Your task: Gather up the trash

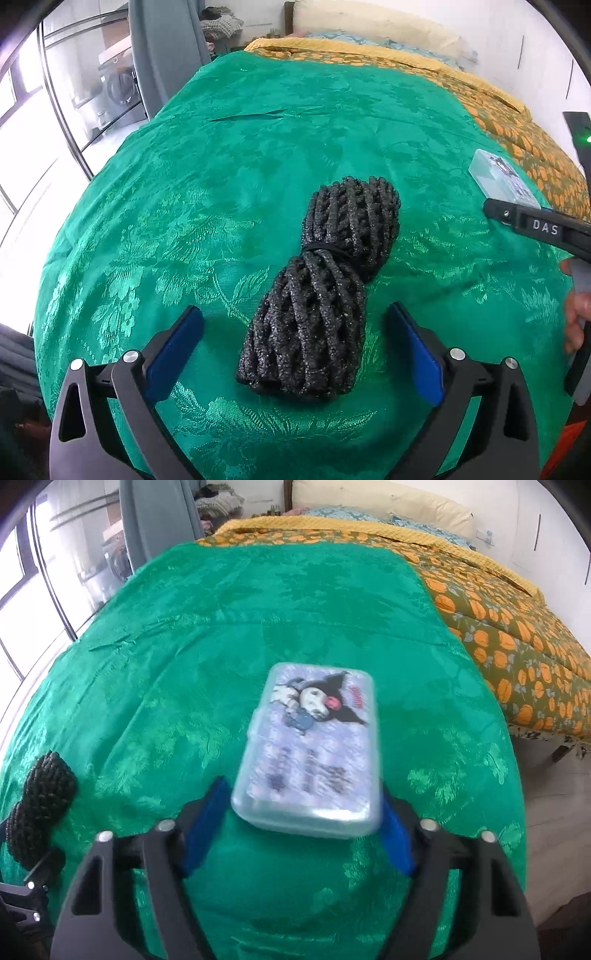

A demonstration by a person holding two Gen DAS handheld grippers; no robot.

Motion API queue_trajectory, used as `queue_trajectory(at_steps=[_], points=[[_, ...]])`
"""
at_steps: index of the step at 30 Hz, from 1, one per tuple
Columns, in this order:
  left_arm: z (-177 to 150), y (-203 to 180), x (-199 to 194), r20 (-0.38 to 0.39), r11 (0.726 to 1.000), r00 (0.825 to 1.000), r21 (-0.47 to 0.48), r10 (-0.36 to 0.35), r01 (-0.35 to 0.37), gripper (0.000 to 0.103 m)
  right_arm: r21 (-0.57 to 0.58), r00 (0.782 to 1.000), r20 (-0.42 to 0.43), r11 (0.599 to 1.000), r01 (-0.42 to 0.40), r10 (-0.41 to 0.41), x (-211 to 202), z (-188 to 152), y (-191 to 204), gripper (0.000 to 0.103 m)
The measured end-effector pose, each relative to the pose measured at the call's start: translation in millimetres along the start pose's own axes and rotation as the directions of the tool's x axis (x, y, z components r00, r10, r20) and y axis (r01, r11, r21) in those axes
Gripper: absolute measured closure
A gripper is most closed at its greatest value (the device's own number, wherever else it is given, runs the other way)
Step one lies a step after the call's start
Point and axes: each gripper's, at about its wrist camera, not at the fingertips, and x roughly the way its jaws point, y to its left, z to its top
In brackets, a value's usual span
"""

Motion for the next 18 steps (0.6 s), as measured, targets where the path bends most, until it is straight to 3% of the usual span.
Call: queue_trajectory(at_steps=[9, 18], points=[[-0.2, -0.2, 0.0, -0.001, 1.0, 1.0, -0.001, -0.001, 0.001, 0.006, -0.099, 0.99, -0.031, 0.985, -0.143, 0.14, -43.5, -44.7, 15.8, 0.041], [-0.6, -0.5, -0.1, -0.001, 1.0, 1.0, 0.0, 0.0, 0.0, 0.006, -0.174, 0.99, -0.056, 0.976, -0.134, 0.126, -65.6, -85.3, 30.8, 0.04]])
